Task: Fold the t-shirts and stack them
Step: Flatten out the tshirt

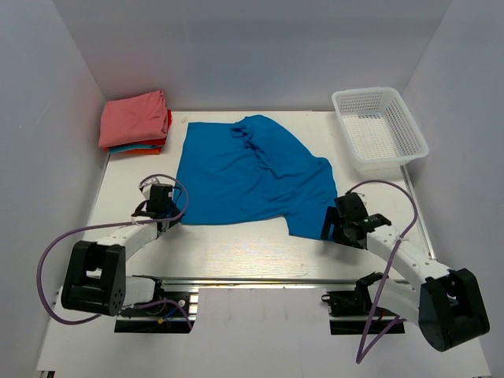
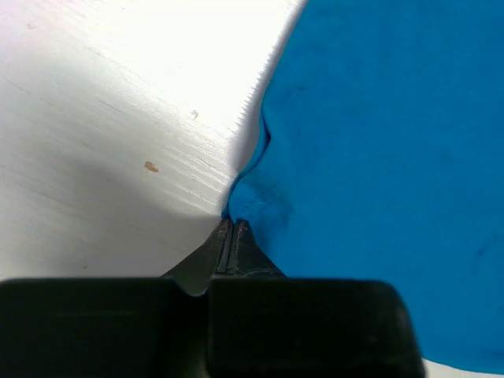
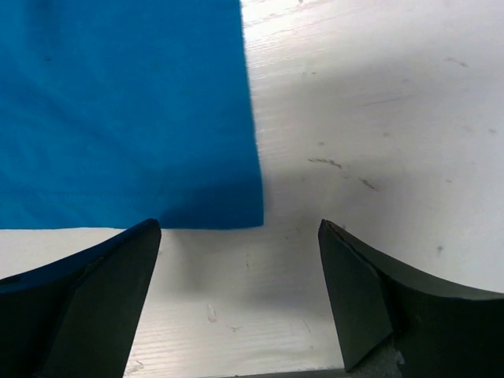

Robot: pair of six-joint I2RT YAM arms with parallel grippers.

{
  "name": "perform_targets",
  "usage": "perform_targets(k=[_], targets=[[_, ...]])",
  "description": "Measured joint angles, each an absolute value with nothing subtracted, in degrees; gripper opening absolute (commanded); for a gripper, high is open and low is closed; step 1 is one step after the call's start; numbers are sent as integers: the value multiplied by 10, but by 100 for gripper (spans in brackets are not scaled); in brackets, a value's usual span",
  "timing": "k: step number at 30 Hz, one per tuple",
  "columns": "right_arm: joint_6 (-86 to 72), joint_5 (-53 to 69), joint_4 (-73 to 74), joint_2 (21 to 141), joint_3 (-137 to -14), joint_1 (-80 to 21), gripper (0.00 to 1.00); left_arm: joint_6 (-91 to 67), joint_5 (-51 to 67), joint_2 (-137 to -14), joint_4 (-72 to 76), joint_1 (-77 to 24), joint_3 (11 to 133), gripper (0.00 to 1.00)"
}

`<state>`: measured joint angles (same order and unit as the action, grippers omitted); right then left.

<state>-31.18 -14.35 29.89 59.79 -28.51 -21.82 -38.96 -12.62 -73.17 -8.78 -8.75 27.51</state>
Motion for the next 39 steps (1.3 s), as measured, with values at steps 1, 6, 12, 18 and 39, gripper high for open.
perform_targets(k=[1,6,12,18,39], targets=[[-311,-139,288,606,-282,-218,85,-387,-124,-732,-86,-88,275,0],[-303,-127,229,648,-284,-219,73,-373,-114,-713,-76,-88,257,0],[-295,-99,156,683,-288,-219,26,-360,-109,-682,-75,-87,238,0],[-297,-80,136,693,-288,-219,0,-348,-101,-654,-67,-89,232,0],[-185,-189,-45,517,-461,-219,0,-300,-113,-523,-56,-96,454,0]])
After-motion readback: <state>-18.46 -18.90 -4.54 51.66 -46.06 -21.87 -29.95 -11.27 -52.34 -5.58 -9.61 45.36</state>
